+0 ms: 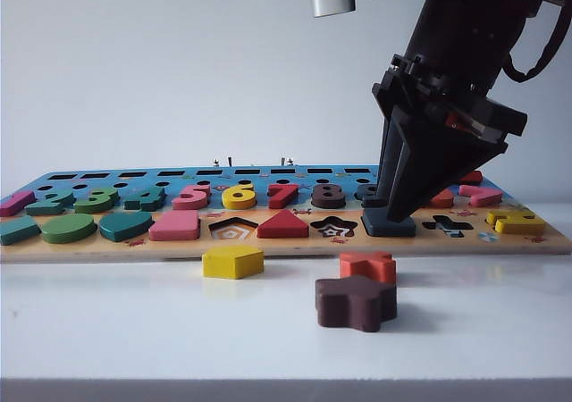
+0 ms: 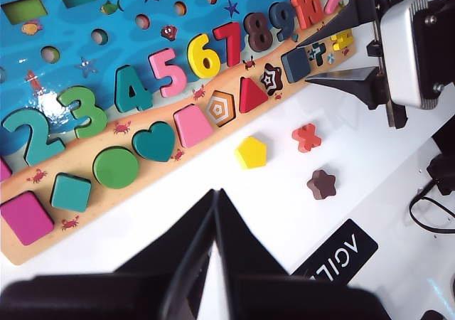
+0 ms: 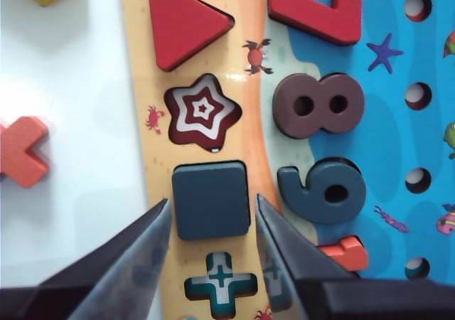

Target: Insert the cube into the slot.

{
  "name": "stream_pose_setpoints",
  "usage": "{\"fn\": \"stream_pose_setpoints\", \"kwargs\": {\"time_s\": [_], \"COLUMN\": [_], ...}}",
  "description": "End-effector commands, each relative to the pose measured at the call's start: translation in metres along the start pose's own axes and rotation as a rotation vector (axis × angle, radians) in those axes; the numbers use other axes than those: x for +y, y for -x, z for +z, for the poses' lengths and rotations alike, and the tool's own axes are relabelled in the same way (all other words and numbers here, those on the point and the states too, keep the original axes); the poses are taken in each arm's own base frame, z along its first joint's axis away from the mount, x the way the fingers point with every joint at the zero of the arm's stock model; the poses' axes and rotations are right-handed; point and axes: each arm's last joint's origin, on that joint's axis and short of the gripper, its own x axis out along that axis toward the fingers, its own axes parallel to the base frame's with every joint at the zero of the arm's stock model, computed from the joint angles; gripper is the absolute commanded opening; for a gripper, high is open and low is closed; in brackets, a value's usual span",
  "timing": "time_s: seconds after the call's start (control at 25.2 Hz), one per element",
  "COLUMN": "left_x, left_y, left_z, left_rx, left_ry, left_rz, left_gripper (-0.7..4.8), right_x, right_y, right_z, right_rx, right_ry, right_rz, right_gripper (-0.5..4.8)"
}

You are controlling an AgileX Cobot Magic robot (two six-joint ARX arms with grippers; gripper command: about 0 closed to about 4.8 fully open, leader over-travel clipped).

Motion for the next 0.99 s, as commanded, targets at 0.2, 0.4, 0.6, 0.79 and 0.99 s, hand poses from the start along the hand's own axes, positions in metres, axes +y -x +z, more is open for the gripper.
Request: {"fn": "stream_pose_setpoints", "kwargs": {"time_s": [0.2,0.4,0.6,0.79,0.99], "left_x": [-0.001,-0.001,-0.001,-0.001,-0.001], "left_y": [0.002,0.002,0.002,0.002,0.002], "left_z": [0.002,0.002,0.002,0.002,0.002], "left_rx": [-0.017,-0.017,-0.018,-0.018,-0.019], "left_ry": [-0.016,-0.016,-0.016,-0.016,-0.017], "left_rz": [-0.003,-0.003,-0.004,-0.004,-0.003], "left_gripper": [0.17,0.17,0.17,0.17,0.17], "right_x": [-0.001,-0.001,-0.004,-0.014,-0.012], "right_y": [0.003,0.018,0.036,0.063,0.083], "right_z": [0.002,0.002,0.003,0.007,-0.014], "right_rx": [-0.028,-0.063,-0.147,-0.36,-0.539], "right_ry": [-0.024,-0.131,-0.483,-0.791,-0.834], "right_rz": [-0.006,-0.042,-0.089,-0.182,-0.274], "right_gripper": [2.21,2.21,2.2,2.2,2.2]}}
